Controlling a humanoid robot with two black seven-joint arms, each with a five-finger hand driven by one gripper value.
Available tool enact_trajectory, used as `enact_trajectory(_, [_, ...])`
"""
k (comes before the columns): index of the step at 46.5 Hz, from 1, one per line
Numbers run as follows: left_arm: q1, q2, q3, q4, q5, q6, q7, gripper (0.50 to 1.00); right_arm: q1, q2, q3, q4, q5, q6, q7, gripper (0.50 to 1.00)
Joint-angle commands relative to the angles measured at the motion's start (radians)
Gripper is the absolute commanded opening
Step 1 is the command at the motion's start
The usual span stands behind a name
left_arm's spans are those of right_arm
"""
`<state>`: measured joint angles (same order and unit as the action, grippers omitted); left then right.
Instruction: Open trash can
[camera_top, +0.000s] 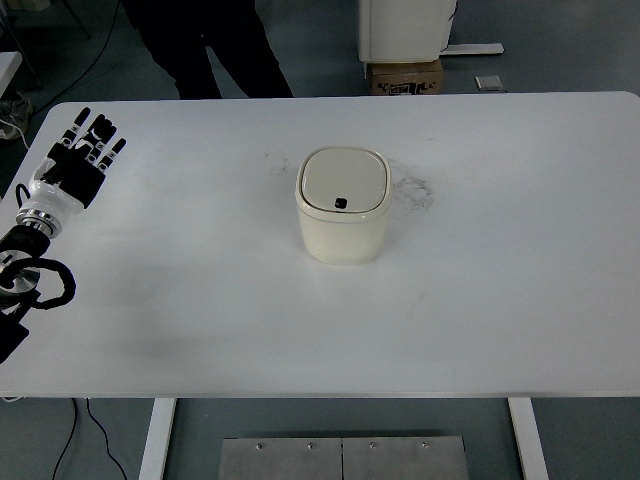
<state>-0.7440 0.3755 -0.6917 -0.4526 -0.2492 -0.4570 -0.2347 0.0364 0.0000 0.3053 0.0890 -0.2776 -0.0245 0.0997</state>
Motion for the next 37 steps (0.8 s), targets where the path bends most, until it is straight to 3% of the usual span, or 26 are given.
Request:
enact_trajectory(1, [-0.003,0.000,0.000,0.000,0.004,0.004,0.000,1.000,0.000,0.000,0.000,0.000,0.000,0.000,0.000,0.991])
enact_trajectory(7, [-0.005,-0.001,0.001,0.000,0.007,0.044,0.000,1.000,0.000,0.000,0.000,0.000,0.000,0.000,0.000,0.991])
enact_trajectory(37, [-0.041,-0.003,0.000,0.000,0.001,0.046,0.001,1.000,0.000,0.000,0.000,0.000,0.000,0.000,0.000,0.991])
